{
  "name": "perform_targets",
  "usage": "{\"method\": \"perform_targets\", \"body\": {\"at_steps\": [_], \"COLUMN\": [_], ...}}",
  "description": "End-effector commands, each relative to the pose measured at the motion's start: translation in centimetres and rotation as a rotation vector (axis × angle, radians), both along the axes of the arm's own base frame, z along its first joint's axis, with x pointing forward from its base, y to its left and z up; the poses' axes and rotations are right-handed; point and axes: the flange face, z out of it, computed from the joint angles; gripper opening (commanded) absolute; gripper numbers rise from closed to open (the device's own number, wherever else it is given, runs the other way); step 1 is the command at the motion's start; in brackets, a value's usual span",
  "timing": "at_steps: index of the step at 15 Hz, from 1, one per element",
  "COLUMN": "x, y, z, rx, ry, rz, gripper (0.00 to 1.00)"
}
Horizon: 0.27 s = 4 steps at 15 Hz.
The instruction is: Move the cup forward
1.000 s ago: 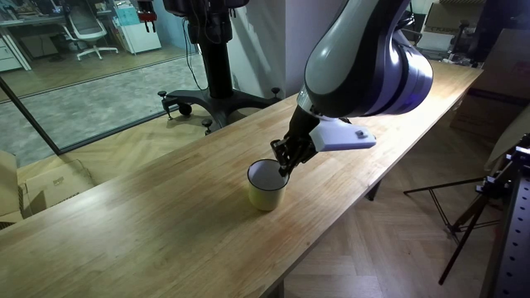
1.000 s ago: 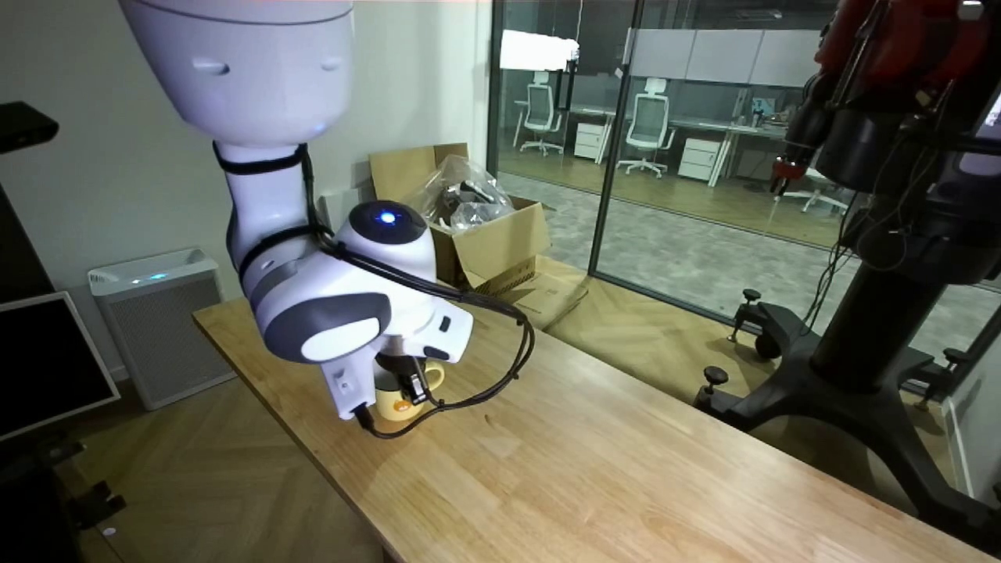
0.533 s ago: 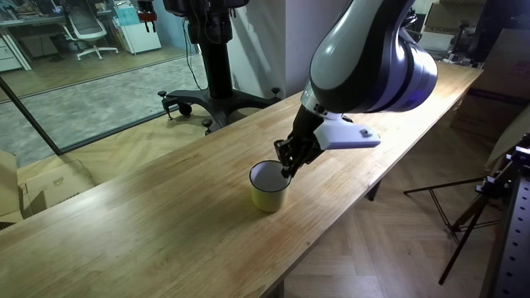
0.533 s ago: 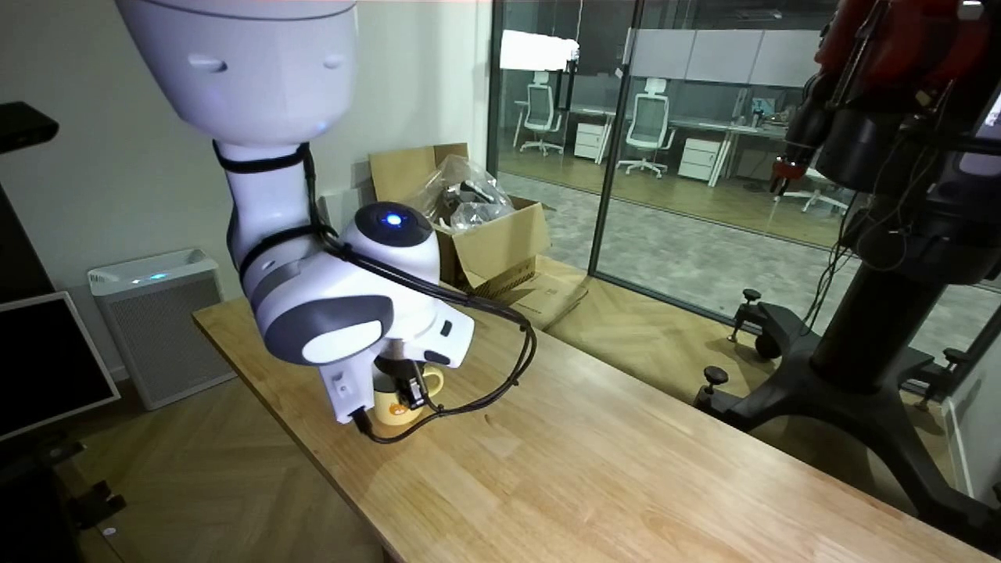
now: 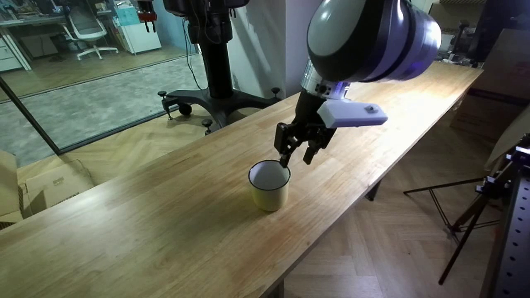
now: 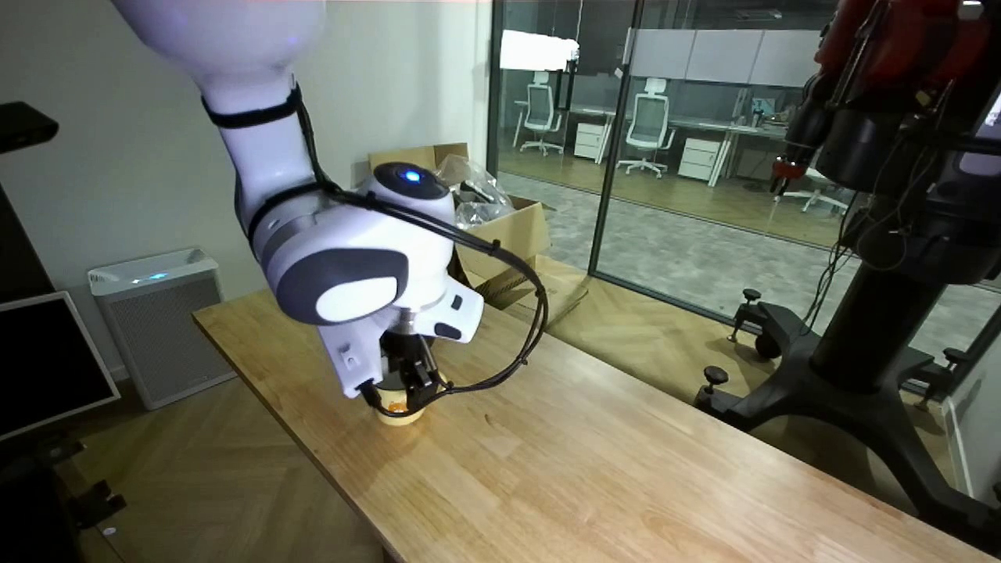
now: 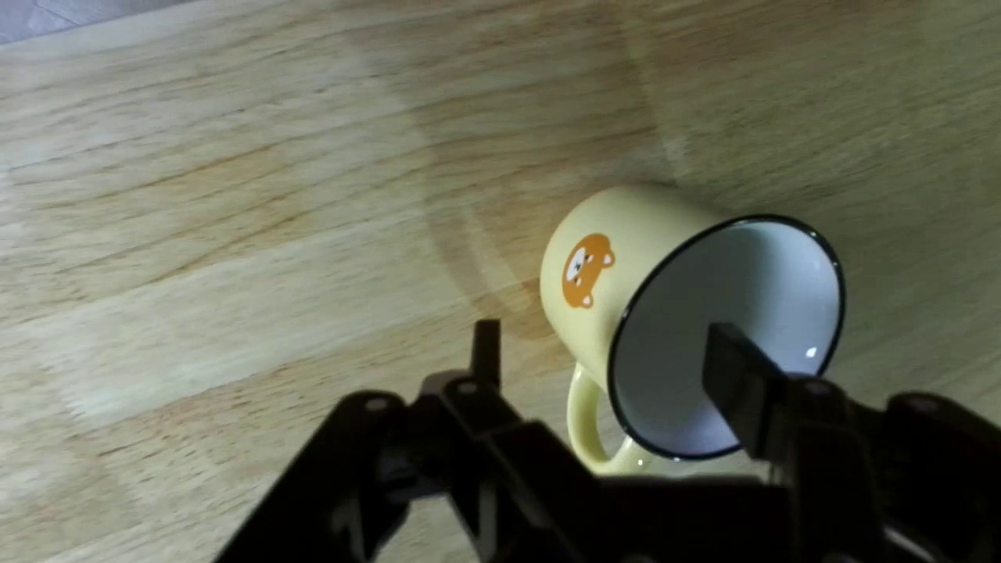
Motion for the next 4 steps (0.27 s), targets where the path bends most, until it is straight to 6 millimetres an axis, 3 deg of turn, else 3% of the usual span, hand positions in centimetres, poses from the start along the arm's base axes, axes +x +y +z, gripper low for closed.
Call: {"method": "perform_targets", "body": {"at_steps": [1,2,3,4], "x": [-0.1,0.0,0.5,0.6], "y": [0.0,0.1,-0.2,0.0], "z": [4.4,5.2,2.8,3.8], "rx": [-0.073,-0.081,-0.053,-0.066], "ry": [0.031,0.036,0.027,0.028], "rz": [-0.002,0.021,0.02,0.03], "gripper": [0.99,1.0,0.9,0.96]}}
